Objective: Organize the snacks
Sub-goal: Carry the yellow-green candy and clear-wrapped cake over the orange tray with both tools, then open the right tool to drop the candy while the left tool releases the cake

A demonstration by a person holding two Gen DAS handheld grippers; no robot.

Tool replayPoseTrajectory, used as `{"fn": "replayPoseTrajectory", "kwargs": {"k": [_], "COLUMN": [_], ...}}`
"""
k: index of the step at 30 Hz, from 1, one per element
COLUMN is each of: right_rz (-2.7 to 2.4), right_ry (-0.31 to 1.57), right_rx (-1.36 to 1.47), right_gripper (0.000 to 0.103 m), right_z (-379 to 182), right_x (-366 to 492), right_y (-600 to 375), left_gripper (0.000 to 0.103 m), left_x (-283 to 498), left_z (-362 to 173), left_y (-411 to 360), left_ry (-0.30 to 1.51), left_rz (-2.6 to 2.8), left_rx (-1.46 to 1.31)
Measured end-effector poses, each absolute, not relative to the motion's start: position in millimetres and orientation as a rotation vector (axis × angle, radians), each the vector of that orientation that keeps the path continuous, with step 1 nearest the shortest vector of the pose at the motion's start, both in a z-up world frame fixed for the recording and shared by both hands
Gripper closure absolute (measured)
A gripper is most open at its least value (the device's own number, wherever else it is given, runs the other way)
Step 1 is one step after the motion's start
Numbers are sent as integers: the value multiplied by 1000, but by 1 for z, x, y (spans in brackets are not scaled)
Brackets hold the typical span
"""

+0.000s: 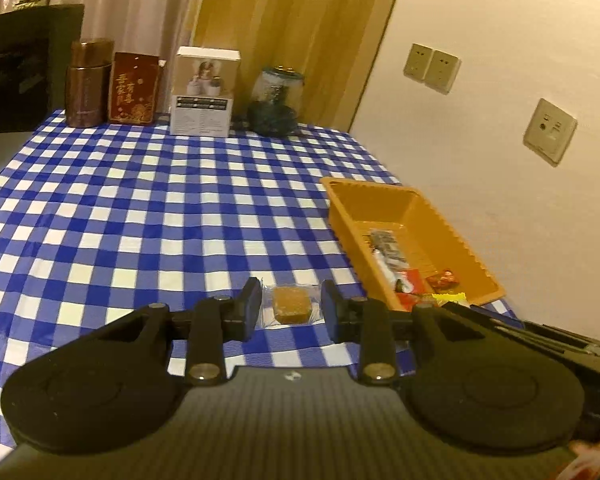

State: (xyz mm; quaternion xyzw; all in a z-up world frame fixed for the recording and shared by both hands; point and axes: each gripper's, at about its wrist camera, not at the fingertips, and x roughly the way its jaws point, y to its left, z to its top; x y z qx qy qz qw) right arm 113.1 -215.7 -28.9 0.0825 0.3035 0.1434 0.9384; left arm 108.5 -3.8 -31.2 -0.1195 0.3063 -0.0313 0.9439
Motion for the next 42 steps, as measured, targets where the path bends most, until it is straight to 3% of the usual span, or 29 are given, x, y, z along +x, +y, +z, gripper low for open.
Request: {"fn": "replayPoseTrajectory", "kwargs": {"k": [19, 42], "right_rz": [155, 174], "right_ry": [635, 653], "right_rx": [215, 151], "right_gripper": [80, 80], "right_z": [-19, -28], "right_x": [139, 201], "right_y": [-302, -332], "left_gripper": [74, 74], "left_x": [143, 200], "left_z": [-28, -37], "left_y": [-83, -124], "left_ry": [636, 656], "left_rz": [-229, -289], "left_rx": [-222, -188]}}
